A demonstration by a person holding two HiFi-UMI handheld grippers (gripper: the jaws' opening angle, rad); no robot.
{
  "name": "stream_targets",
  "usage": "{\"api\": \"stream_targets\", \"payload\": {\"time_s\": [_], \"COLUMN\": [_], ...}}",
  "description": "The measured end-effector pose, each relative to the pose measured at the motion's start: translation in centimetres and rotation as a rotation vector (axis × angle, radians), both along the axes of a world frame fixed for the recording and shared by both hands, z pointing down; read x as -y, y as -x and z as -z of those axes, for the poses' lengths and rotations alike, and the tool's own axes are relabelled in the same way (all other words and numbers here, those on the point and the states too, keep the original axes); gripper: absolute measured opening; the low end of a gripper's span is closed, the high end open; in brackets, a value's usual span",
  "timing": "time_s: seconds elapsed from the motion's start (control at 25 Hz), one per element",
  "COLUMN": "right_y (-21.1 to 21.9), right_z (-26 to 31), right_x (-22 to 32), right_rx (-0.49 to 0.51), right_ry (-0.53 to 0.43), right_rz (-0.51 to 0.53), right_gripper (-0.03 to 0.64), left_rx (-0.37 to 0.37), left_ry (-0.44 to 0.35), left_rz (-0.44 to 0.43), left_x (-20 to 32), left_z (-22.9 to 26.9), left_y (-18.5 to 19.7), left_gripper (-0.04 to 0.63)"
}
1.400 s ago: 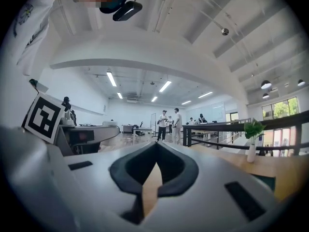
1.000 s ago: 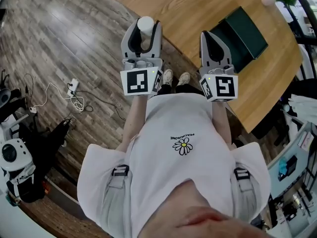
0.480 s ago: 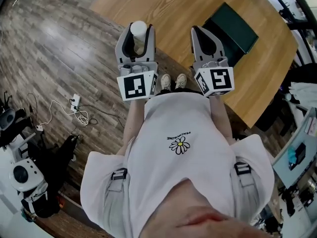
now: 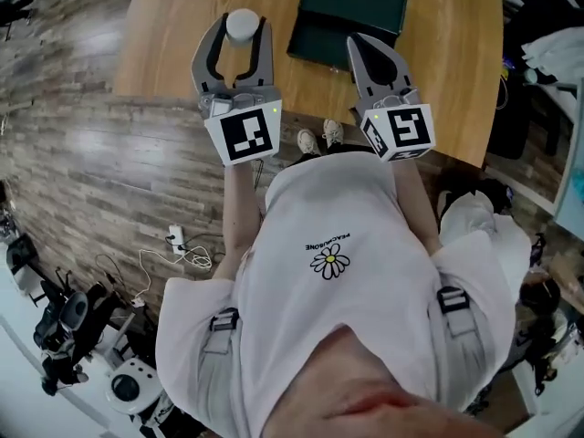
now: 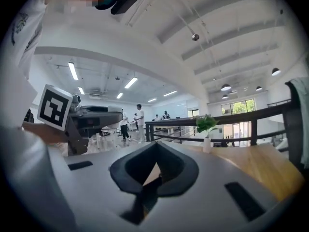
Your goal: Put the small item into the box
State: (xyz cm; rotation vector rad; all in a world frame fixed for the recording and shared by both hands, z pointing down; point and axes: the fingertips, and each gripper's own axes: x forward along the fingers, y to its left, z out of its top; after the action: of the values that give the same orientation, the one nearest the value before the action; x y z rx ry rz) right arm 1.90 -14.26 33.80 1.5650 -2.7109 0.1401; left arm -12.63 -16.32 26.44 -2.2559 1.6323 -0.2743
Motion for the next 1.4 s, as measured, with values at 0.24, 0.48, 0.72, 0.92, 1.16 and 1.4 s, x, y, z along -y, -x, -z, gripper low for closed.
{"api": "stream_targets", "payload": {"time_s": [0.24,0.48,0.72,0.92,1.16,1.4], "right_y": [-5.3,-9.3,-11.6,-13.4,-15.6,-15.3], "right_z": [-1.4,-3.3,-3.9,-5.9,-8.6,-10.0], "right_x": [-1.1,-2.0,-2.3,-2.9,-4.2,-4.2], "right_rx": [-0.01,-0.014,-0.017,-0.018,-0.012,-0.003], "right_ry": [0.034,0.091,0.112,0.163,0.23,0.268], "right_rz": [-0.144,-0.244,-0.314,-0.343,-0.396,-0.407], "right_gripper": [0.006,0.006,0.006,0.006,0.006,0.006], "left_rx": [0.208,0.467,0.638,0.79,0.924,1.011], "left_ry": [0.103,0.221,0.399,0.543,0.757,0.883], "left_rz": [-0.171,-0.354,-0.559,-0.67,-0.85,-0.986], "left_x": [2.5,4.6,4.8,4.1,1.7,0.5], "left_z": [-2.3,-7.2,-12.3,-18.3,-24.9,-28.6], "left_y": [-5.5,-10.5,-14.1,-16.0,-16.9,-16.4], "left_gripper": [0.195,0.196,0.196,0.196,0.196,0.196]}}
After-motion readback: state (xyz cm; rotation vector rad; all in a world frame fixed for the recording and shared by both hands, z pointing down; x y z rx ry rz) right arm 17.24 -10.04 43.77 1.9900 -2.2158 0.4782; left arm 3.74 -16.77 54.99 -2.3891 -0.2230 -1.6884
